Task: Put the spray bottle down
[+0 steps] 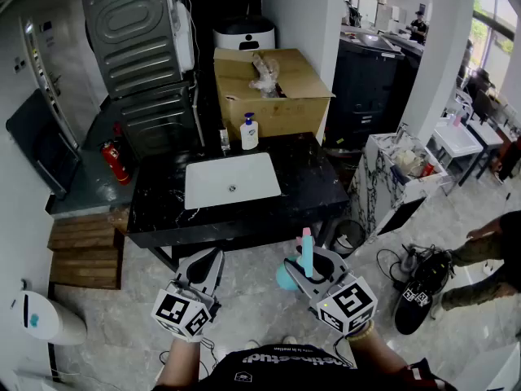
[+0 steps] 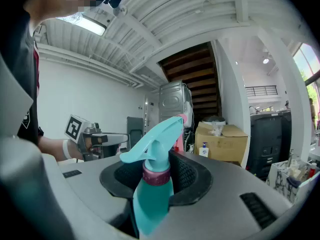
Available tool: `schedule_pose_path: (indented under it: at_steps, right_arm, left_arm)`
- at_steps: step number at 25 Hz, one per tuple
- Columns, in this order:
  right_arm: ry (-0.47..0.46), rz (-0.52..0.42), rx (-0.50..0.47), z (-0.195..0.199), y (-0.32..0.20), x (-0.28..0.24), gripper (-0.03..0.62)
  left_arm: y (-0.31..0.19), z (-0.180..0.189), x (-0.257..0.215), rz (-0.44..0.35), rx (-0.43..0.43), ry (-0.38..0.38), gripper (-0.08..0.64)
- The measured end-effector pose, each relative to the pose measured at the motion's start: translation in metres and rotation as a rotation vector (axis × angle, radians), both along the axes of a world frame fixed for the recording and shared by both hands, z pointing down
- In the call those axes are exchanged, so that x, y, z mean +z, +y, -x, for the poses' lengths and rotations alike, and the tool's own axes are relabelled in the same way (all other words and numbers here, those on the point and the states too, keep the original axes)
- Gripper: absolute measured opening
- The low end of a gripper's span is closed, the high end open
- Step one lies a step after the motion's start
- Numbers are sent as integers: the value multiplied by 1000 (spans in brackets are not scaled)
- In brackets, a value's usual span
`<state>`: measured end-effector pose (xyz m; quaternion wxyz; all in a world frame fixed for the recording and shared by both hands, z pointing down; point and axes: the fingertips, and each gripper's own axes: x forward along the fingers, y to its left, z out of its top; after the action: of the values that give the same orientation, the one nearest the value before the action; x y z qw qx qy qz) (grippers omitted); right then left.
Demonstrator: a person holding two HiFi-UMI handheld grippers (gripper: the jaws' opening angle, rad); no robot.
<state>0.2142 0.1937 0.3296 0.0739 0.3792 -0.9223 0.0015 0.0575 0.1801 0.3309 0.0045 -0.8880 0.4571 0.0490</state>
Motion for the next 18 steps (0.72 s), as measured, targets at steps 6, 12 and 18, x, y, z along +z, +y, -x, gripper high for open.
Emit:
schedule_pose_path:
  at_steps: [6,12,18]
  right_arm:
    - [6,-5,-7,5,0,1,169]
    - [14,-11,-10,7,-1,1,169]
    - [3,-2,15,9,-4,0,167]
  left_arm:
    - [-1,3,0,-5,-5,7,14]
    - [-1,3,-1,-7,-3,6,15]
    - [0,8,-1,-12,4,5,15]
